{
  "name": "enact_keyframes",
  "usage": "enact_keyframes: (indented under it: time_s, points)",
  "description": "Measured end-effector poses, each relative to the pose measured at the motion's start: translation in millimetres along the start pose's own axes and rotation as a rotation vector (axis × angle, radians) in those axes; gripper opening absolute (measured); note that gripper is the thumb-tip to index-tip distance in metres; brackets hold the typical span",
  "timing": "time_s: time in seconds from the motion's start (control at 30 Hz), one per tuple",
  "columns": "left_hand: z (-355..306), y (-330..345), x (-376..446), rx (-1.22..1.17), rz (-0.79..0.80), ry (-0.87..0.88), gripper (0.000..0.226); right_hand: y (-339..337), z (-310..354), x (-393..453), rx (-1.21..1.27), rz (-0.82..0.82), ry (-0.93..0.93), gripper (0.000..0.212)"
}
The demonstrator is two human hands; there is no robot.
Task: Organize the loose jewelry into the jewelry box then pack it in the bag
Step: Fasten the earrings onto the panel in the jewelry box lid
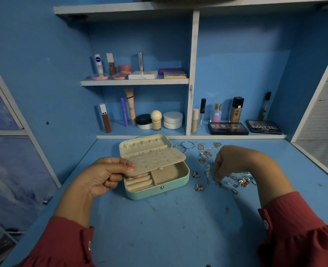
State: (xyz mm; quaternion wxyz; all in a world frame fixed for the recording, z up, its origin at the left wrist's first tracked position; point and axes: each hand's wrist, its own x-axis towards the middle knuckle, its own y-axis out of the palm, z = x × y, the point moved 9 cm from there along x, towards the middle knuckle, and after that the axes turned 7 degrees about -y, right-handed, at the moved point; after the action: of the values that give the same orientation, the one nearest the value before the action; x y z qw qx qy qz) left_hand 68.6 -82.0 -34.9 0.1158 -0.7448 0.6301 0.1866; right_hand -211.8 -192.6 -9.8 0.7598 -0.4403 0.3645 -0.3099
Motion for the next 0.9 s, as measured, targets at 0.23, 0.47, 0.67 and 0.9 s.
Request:
enact_keyframes:
  time_s: [0.23,0.47,0.67,0.9]
  points:
    - [0,-1,0,-0.03,-0.02,0.008,0.012,-8,0,3,-0.019,-0.101,-0.01,0.005]
    - [0,0,-1,-0.03,-0.023,0.002,0.012,2,1,-2,-0.065,0.047,0.013,0.017]
    - [1,0,0,-0.024,-0.01,-0.005,0.019,2,1,1,-0.104,0.025,0.023,0.019]
    - [0,1,-1,-0.048,-0.017,-0.002,0.014,6,2,3,-0.158,0.023,0.018,0.021]
